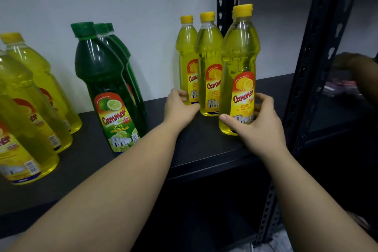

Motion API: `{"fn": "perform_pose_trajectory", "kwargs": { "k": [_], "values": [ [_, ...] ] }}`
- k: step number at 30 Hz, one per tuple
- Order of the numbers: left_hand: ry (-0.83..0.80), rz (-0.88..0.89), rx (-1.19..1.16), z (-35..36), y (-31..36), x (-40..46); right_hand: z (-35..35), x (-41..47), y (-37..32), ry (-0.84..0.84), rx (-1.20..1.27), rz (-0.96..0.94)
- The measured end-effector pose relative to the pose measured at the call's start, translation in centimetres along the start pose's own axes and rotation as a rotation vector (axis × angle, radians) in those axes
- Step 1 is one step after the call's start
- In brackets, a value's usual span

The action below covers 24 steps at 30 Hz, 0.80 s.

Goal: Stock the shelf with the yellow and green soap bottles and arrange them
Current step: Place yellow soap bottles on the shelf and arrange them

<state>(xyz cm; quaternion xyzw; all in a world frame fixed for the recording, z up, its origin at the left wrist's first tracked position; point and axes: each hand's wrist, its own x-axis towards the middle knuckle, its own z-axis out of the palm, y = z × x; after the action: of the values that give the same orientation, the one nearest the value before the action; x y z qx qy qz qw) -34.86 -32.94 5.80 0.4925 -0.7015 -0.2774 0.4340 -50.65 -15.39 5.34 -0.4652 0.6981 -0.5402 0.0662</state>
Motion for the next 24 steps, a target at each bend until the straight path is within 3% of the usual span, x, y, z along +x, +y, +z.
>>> {"fn": "perform_pose_trajectory", "kwargs": {
  "k": [8,16,24],
  "values": [
    [-0.305,0.146,0.031,0.2,1.4,-1.9,1.0,-1.8,-0.1,0.125,-0.082,0.049],
    [-0.284,0.156,0.102,0.5,1.7,-2.0,2.6,-1.9,-0.9,0.231,-0.117,0.099],
    [-0.179,0.119,0.113,0.0,1.4,-2.5,2.5,-1.7,-1.3,0.219,-0.121,0.103]
  ]
}}
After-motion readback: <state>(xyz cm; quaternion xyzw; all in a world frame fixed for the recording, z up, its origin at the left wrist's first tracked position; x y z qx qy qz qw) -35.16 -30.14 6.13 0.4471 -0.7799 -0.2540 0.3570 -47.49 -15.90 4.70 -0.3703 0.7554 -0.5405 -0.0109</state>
